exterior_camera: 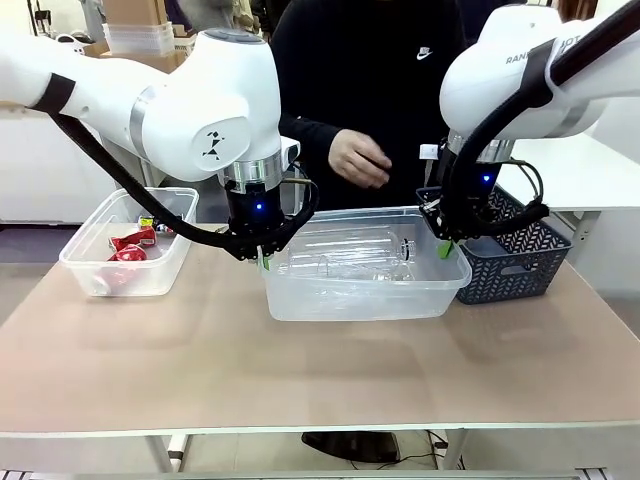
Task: Sort the waste into each basket.
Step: Offer the picked Organizing box to the human.
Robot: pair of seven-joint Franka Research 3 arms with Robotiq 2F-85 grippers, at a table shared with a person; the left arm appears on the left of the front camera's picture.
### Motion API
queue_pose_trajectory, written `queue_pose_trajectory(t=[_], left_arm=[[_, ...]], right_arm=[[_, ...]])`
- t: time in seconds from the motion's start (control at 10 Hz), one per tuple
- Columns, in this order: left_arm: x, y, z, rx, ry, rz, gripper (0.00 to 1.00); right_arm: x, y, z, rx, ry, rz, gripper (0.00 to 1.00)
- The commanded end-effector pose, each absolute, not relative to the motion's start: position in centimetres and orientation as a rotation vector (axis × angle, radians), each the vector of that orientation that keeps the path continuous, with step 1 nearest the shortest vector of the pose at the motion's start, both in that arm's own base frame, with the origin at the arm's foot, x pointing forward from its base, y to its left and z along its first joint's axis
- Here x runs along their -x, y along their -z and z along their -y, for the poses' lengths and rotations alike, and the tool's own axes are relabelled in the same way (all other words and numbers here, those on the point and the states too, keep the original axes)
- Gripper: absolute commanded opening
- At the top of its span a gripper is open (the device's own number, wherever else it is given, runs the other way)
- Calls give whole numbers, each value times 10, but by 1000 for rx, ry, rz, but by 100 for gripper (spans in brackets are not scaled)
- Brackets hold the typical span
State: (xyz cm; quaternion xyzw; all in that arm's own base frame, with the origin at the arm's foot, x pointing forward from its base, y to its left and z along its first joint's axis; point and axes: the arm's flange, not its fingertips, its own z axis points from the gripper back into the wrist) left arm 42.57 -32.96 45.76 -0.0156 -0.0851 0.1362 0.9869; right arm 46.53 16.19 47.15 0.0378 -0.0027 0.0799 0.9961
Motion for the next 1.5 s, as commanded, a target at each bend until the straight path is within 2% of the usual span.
queue_pose_trajectory(t=[0.0, 1.4], left_arm=[[-428, -457, 323, 27, -304, 176, 4], [-428, -457, 323, 27, -304, 176, 4]], right_arm=[[-462, -478, -168, -81, -169, 1, 5], [-462, -478, -168, -81, -169, 1, 5]])
